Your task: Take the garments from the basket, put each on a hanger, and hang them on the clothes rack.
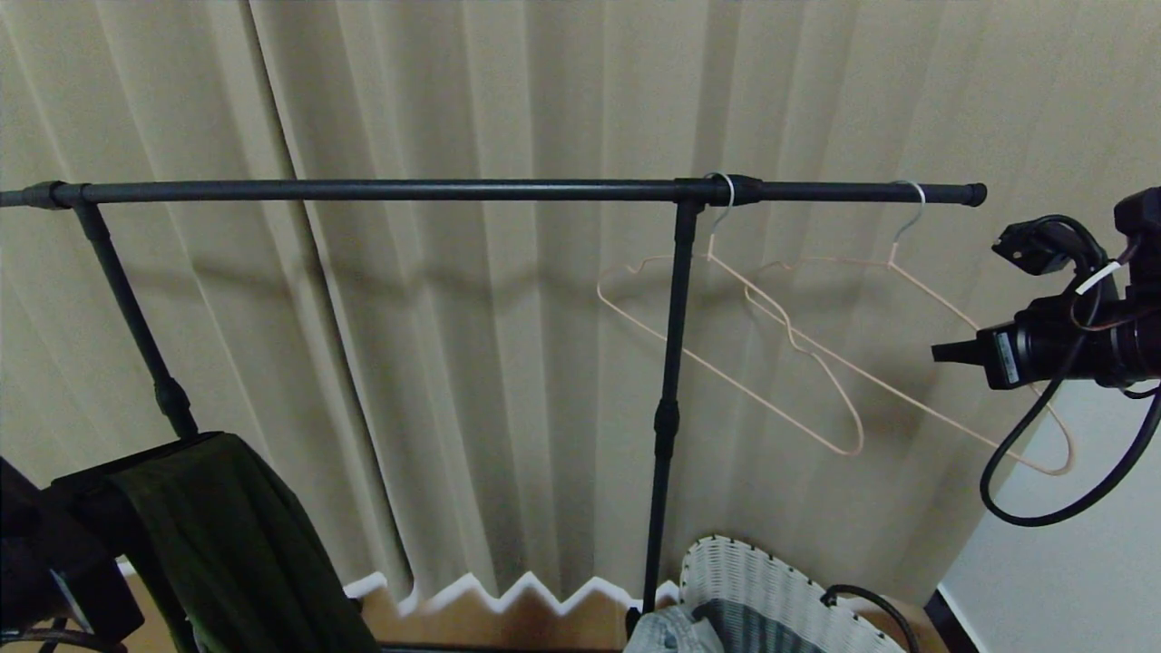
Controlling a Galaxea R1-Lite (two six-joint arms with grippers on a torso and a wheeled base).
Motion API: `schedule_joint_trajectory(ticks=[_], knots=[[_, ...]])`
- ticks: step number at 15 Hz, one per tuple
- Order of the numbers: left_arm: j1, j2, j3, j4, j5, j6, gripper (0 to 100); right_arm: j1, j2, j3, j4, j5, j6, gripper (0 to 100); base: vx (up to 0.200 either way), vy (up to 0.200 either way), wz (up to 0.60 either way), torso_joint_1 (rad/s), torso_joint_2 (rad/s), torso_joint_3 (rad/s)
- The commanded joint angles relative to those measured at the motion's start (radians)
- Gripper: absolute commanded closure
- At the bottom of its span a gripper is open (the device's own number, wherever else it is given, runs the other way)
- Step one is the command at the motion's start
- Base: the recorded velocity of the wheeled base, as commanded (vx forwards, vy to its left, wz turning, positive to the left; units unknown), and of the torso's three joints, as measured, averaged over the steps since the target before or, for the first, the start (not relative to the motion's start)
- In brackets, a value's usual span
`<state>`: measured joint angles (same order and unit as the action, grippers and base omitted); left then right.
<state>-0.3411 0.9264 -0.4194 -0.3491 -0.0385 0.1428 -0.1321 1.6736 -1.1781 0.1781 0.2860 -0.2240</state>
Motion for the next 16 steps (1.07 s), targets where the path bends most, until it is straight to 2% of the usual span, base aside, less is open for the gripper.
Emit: schedule_joint_trajectory(ticks=[1,5,8,11,13,16], knots=[[0.001,0.002,-0.002,-0.001,0.000,0.001,100,-0.015,-0.034,0.003,0.000,0.002,0.003,100,0.000,0.000,0.00,0.000,0.00,0.000],[0.004,0.014,-0.006,-0.002,0.000,-0.002,100,-0.023,-0.132,0.032,-0.005,0.002,0.107,100,0.000,0.000,0.00,0.000,0.00,0.000],[0.007,0.020,-0.004,-0.021,0.000,0.003,100,-0.023,-0.201,0.092,-0.035,-0.001,0.120,100,0.000,0.000,0.00,0.000,0.00,0.000],[0.007,0.020,0.008,-0.036,0.000,0.049,100,-0.058,-0.330,0.224,-0.080,-0.021,0.120,100,0.000,0.000,0.00,0.000,0.00,0.000],[0.007,0.022,0.010,-0.037,0.000,0.051,100,-0.064,-0.402,0.296,-0.081,-0.057,0.121,100,0.000,0.000,0.00,0.000,0.00,0.000],[0.030,0.032,0.008,-0.037,0.002,0.044,100,-0.067,-0.492,0.385,-0.081,-0.085,0.121,100,-0.200,0.000,0.00,0.009,0.00,0.001]])
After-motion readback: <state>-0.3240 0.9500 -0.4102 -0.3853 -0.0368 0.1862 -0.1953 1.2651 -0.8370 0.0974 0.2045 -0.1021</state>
